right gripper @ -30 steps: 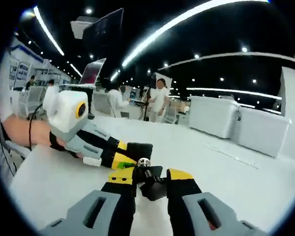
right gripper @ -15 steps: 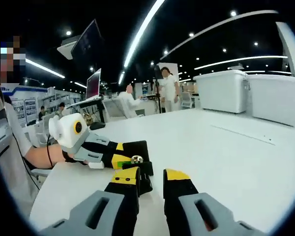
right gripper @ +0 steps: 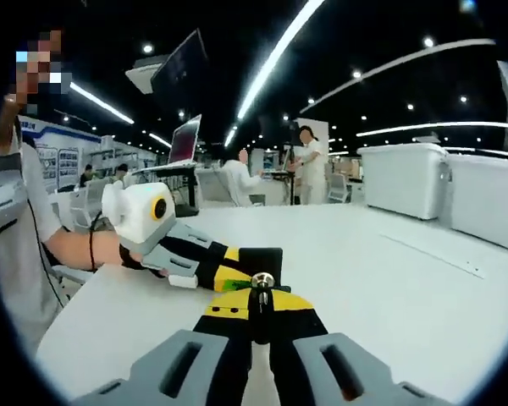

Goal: Clamp the fixed fixture on the desktop, loosen the retaining clip, secure it to the edge of the desk, and tighten the retaining clip.

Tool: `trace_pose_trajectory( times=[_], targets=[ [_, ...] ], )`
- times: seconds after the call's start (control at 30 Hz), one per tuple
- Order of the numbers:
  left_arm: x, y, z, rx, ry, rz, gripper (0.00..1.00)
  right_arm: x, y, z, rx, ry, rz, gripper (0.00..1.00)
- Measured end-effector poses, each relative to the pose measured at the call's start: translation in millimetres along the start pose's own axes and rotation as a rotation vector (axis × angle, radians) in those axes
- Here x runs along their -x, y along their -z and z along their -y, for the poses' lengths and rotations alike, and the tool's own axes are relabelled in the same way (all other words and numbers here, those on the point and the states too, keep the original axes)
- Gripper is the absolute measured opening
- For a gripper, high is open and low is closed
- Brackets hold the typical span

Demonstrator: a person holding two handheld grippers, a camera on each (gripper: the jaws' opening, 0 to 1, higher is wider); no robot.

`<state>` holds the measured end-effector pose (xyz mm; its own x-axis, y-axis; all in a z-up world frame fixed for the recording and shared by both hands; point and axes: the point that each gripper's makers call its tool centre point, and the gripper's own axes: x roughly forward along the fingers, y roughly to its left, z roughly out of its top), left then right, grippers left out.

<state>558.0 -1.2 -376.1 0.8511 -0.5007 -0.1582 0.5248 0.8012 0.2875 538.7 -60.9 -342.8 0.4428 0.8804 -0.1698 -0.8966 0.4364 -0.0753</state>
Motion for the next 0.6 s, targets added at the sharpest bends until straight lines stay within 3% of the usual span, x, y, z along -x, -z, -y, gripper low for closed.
trace_pose_trajectory(
  times=[0.07, 0.17, 0.23, 0.37, 0.47, 0.57, 0.6],
  targets=[
    [0, 0.3, 0.4, 0.000, -0.001, 0.000, 0.07, 0, 0.9, 2, -0.073, 0.005, -0.008, 0.06],
    [-1, 0.5, 0.6, 0.000, -0.001, 0.000, 0.07, -1, 1.1, 4, -0.075, 0.009, -0.005, 0.10],
    [-1, 0.5, 0.7, 0.000, -0.001, 0.000, 0.07, -2, 2.8, 7, -0.095, 0.017, -0.010, 0.20],
    [-1, 0.4, 1.1, 0.001, 0.001, 0.000, 0.07, -2, 2.5, 6, -0.141, 0.001, 0.005, 0.22],
    [-1, 0.1, 1.5, 0.001, 0.001, 0.000, 0.07, -4, 4.8, 6, -0.140, 0.004, 0.000, 0.23],
    [0, -0.1, 1.9, 0.000, 0.002, 0.001, 0.07, -7, 25.2, 5, -0.093, 0.009, -0.096, 0.25],
    [0, -0.4, 2.4, 0.001, 0.002, 0.003, 0.07, -12, 24.1, 0, -0.088, 0.007, -0.070, 0.26]
  ],
)
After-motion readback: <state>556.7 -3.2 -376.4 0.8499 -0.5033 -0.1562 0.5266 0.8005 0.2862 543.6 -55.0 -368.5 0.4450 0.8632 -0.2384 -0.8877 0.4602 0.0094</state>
